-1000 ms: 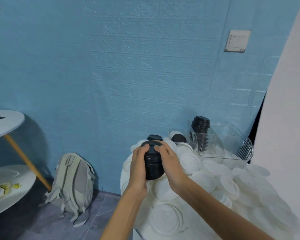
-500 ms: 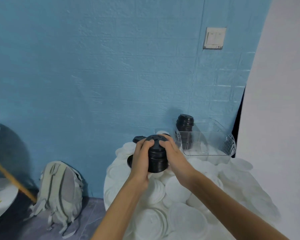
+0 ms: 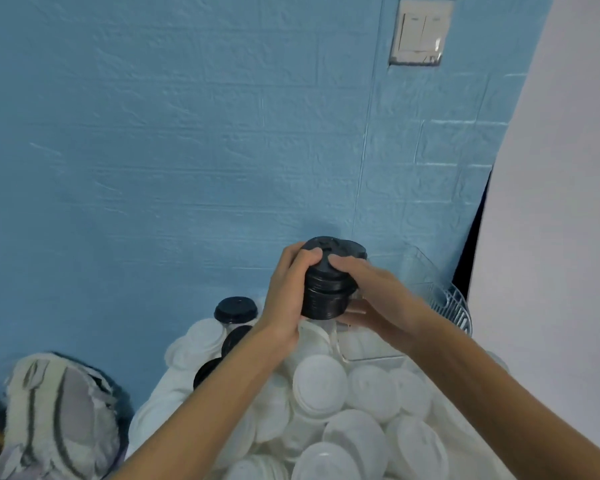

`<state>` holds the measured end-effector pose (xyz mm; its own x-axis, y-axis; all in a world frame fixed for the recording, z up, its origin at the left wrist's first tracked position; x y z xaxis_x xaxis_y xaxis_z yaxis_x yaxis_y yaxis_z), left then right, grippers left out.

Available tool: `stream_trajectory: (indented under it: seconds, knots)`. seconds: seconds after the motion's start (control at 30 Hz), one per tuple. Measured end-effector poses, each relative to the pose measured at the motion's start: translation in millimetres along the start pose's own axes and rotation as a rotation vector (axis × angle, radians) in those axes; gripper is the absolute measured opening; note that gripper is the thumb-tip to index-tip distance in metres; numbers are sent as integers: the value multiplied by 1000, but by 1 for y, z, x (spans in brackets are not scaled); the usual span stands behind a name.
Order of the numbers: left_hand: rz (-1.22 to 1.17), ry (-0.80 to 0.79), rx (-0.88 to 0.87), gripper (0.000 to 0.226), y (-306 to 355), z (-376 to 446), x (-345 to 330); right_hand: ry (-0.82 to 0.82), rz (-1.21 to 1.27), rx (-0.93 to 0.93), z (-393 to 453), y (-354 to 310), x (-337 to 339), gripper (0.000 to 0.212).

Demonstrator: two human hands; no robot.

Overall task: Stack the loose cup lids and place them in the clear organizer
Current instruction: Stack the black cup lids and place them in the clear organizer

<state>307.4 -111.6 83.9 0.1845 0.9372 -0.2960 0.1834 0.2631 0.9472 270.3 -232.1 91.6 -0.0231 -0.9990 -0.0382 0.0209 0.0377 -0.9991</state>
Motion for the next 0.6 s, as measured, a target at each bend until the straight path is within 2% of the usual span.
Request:
stream_trajectory:
  seconds: [0.2, 0.33, 0.43, 0.6]
  knots:
    - [-52, -4, 38, 46, 28, 36, -47, 53, 228, -21, 24, -47, 33, 36]
    - [-92, 7, 127, 41, 44, 52, -79, 133, 247, -34, 35, -72, 60, 32]
    - [-93, 20, 212, 50, 54, 63, -101, 199, 201, -46, 47, -86, 84, 35]
    - [-45, -74, 321, 35, 77, 74, -137, 283, 187, -49, 58, -109, 123, 35]
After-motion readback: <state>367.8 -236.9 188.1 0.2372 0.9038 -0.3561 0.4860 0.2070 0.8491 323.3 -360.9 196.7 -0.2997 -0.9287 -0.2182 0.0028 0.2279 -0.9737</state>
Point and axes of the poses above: each hand's wrist, its own z-axis towards the middle knuckle, its own x-axis out of the back of the hand, y = z × x, the point moved 9 cm from there along z, towards the middle knuckle, and after that the axes turned 10 degrees about x, right-handed, at the moved point
